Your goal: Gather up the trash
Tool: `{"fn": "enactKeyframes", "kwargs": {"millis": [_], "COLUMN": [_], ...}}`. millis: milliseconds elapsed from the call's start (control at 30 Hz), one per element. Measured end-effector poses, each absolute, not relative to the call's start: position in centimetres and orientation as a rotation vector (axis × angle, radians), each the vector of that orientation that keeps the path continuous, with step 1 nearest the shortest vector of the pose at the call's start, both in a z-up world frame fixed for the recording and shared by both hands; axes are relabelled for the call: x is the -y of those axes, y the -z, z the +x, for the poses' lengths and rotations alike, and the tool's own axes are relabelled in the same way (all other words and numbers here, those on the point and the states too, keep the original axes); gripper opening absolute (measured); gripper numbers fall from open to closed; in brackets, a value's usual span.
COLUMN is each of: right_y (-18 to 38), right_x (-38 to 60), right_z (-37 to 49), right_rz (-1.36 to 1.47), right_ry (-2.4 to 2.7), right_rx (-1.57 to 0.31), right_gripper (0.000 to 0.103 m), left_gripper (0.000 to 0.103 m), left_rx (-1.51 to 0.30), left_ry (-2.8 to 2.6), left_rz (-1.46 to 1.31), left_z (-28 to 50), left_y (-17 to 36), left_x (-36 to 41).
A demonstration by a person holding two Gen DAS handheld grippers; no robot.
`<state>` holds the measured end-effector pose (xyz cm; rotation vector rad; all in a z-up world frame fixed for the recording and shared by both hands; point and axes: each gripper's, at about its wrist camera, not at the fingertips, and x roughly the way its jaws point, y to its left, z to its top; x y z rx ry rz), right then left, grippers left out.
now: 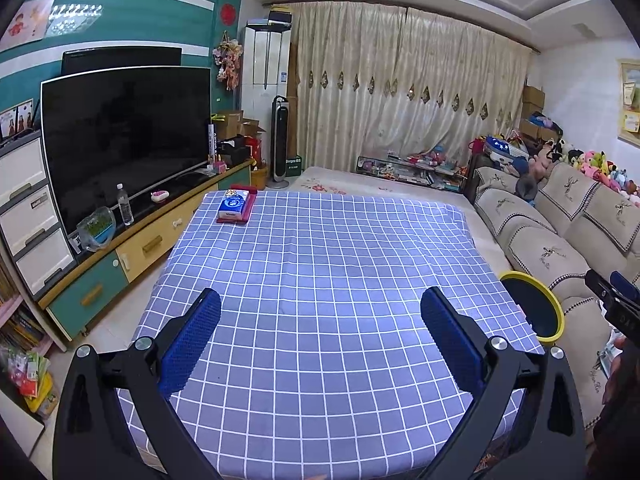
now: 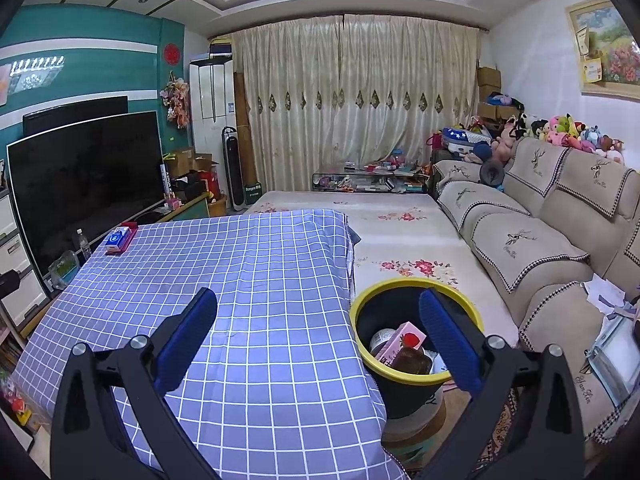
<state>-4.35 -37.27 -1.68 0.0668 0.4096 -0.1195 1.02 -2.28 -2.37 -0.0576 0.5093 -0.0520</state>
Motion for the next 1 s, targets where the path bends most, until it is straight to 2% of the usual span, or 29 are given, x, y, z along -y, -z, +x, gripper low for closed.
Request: {"fn": "enactKeyframes", "kwargs": {"millis": [1000], "right_y": [2.0], "right_x": [37.1], "right_z": [-4.1], "right_rz": [0.068], "right_ry": [0.107], "right_rx": [-0.421], "right_gripper": [0.096], "left_gripper": [0.098], "left_rx": [-0.533], "left_ry": [0.061], "left_rz": [-0.066], "left_z": [2.3], "left_y": [3.3], "left_x": [2.1]}}
